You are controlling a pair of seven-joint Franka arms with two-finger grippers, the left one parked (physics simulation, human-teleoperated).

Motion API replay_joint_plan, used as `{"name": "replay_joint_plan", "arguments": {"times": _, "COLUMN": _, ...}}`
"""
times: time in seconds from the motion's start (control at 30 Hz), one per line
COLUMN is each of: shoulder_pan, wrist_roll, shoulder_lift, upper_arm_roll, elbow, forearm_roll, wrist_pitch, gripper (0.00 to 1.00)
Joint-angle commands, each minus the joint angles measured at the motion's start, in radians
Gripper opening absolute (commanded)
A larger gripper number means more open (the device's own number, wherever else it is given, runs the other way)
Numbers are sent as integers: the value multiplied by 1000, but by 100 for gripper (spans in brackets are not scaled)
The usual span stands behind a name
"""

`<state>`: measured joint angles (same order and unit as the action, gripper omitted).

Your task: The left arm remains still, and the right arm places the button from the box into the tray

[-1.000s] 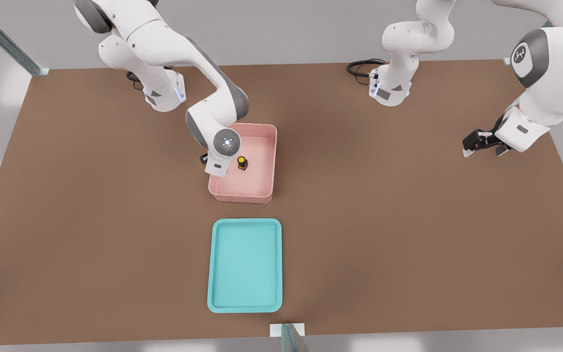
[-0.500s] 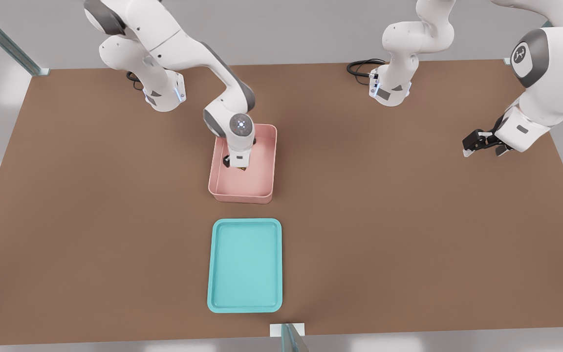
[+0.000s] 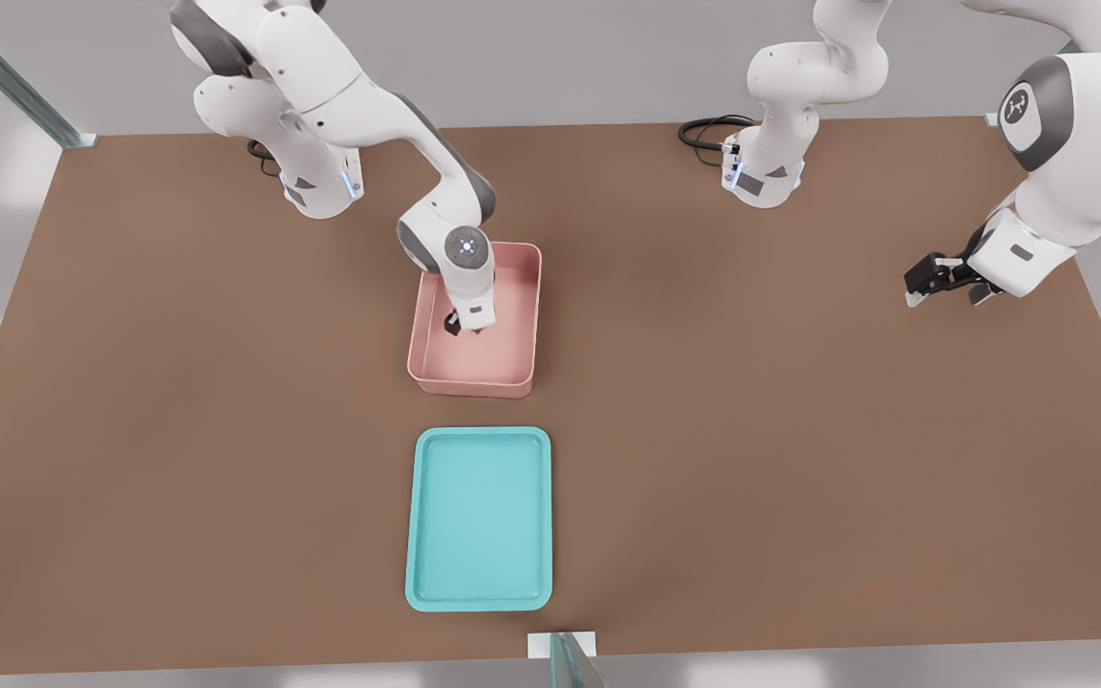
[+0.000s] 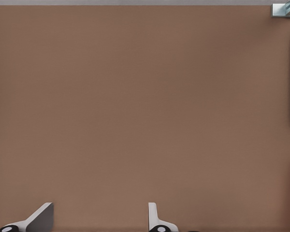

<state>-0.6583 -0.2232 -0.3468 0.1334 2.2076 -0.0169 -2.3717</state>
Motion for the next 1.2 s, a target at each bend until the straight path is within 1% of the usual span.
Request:
{"name": "replay_joint_plan", "arguments": {"times": 0.0, "shoulder_pan": 0, "wrist_roll": -197, "shoulder_lift": -4, "upper_arm_roll": 0, "elbow": -2, "forearm_roll": 5, "wrist_pitch": -17, "gripper": 96}}
{"name": "replay_joint_plan", "arguments": {"times": 0.2, "shoulder_pan": -1, "wrist_roll": -197, "shoulder_lift": -40, "upper_arm_roll": 0, "elbow": -2, "forearm_roll": 3, "wrist_pitch": -80, "gripper": 96}}
{"name": "replay_joint_plan", "arguments": {"times": 0.37, "shoulder_pan": -1, "wrist_roll": -200, "shoulder_lift": -44, "upper_arm_roll": 0, "elbow": -2, "forearm_roll": 3, "wrist_pitch": -80, "gripper": 97}}
{"name": "replay_joint_plan", "arguments": {"times": 0.4, "shoulder_pan": -1, "wrist_roll": -200, "shoulder_lift": -44, "upper_arm_roll": 0, "elbow": -2, "forearm_roll": 2, "wrist_pitch": -80, "gripper": 94}}
{"name": "replay_joint_plan", "arguments": {"times": 0.43, "shoulder_pan": -1, "wrist_roll": -200, "shoulder_lift": -44, "upper_arm_roll": 0, "elbow": -2, "forearm_roll": 2, "wrist_pitch": -78, "gripper": 74}}
{"name": "replay_joint_plan", "arguments": {"times": 0.47, "shoulder_pan": -1, "wrist_roll": -199, "shoulder_lift": -43, "upper_arm_roll": 0, "elbow": -2, "forearm_roll": 2, "wrist_pitch": -66, "gripper": 69}}
{"name": "replay_joint_plan", "arguments": {"times": 0.57, "shoulder_pan": 0, "wrist_roll": -199, "shoulder_lift": -40, "upper_arm_roll": 0, "elbow": -2, "forearm_roll": 3, "wrist_pitch": -35, "gripper": 69}}
{"name": "replay_joint_plan", "arguments": {"times": 0.6, "shoulder_pan": 0, "wrist_roll": -199, "shoulder_lift": -40, "upper_arm_roll": 0, "elbow": -2, "forearm_roll": 3, "wrist_pitch": -34, "gripper": 67}}
{"name": "replay_joint_plan", "arguments": {"times": 0.63, "shoulder_pan": -1, "wrist_roll": -220, "shoulder_lift": -40, "upper_arm_roll": 0, "elbow": -2, "forearm_roll": 3, "wrist_pitch": -32, "gripper": 57}}
{"name": "replay_joint_plan", "arguments": {"times": 0.8, "shoulder_pan": -1, "wrist_roll": -238, "shoulder_lift": -38, "upper_arm_roll": 0, "elbow": -2, "forearm_roll": 3, "wrist_pitch": -32, "gripper": 43}}
{"name": "replay_joint_plan", "arguments": {"times": 0.97, "shoulder_pan": 0, "wrist_roll": -226, "shoulder_lift": 0, "upper_arm_roll": -1, "elbow": -9, "forearm_roll": 8, "wrist_pitch": -1, "gripper": 43}}
{"name": "replay_joint_plan", "arguments": {"times": 1.0, "shoulder_pan": 2, "wrist_roll": -228, "shoulder_lift": 19, "upper_arm_roll": -1, "elbow": -17, "forearm_roll": 8, "wrist_pitch": 29, "gripper": 42}}
{"name": "replay_joint_plan", "arguments": {"times": 1.03, "shoulder_pan": 17, "wrist_roll": -228, "shoulder_lift": 75, "upper_arm_roll": -3, "elbow": -54, "forearm_roll": 9, "wrist_pitch": 138, "gripper": 42}}
{"name": "replay_joint_plan", "arguments": {"times": 1.07, "shoulder_pan": 31, "wrist_roll": -228, "shoulder_lift": 109, "upper_arm_roll": -5, "elbow": -152, "forearm_roll": 11, "wrist_pitch": 308, "gripper": 42}}
{"name": "replay_joint_plan", "arguments": {"times": 1.1, "shoulder_pan": 34, "wrist_roll": -229, "shoulder_lift": 114, "upper_arm_roll": -26, "elbow": -267, "forearm_roll": 11, "wrist_pitch": 459, "gripper": 42}}
{"name": "replay_joint_plan", "arguments": {"times": 1.17, "shoulder_pan": 63, "wrist_roll": -228, "shoulder_lift": 120, "upper_arm_roll": -46, "elbow": -399, "forearm_roll": 15, "wrist_pitch": 519, "gripper": 42}}
